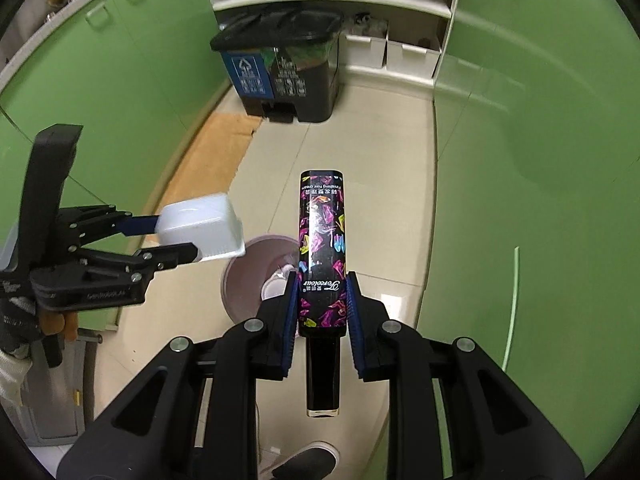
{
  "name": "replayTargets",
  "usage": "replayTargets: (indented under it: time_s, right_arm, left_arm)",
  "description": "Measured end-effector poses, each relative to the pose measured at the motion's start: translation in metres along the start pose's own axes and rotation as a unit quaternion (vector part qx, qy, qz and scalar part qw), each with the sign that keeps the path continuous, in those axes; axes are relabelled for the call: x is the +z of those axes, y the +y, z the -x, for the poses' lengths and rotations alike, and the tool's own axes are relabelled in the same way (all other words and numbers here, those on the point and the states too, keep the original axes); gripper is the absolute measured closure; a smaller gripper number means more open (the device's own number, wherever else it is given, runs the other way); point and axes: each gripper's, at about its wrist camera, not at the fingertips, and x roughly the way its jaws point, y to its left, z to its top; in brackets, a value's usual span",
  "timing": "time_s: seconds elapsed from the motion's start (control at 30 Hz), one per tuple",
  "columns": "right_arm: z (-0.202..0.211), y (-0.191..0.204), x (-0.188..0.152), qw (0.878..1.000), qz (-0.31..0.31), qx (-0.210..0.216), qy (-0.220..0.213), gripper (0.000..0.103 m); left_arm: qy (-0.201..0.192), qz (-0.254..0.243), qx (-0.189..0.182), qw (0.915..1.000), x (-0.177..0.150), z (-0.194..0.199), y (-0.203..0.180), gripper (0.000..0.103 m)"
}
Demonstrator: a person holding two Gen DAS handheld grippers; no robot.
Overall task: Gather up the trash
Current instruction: 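Carry the box and tube over the wastebasket and open the left gripper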
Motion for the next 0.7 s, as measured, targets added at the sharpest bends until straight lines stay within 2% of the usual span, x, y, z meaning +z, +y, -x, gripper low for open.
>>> replayTargets:
  time_s: [0.03, 0.07, 0.3, 0.7]
  right_arm:
    - [-0.007, -0.001, -0.003, 1.000, 0.001, 0.001, 0.003, 0.081]
    - [-0.013, 0.000, -0.004, 1.000, 0.003, 0.002, 0.004, 0.081]
    - [-0.036, 0.011, -0.006, 1.000, 0.018, 0.013, 0.013, 0.081]
    - [-0.070, 0.072, 0.009, 0.995, 0.068, 0.064, 0.041, 0.081]
  left_arm:
    - [0.000, 0.007, -0.001, 1.0000, -0.001, -0.006, 0.004, 0.015]
    - [-0.007, 0.011, -0.007, 0.9999, -0.002, -0.008, 0.007, 0.005]
    - [-0.025, 0.038, 0.002, 0.9990, -0.007, -0.005, 0.022, 0.005]
    - [-0.064, 0.093, 0.026, 0.9933, -0.021, 0.054, 0.062, 0.005]
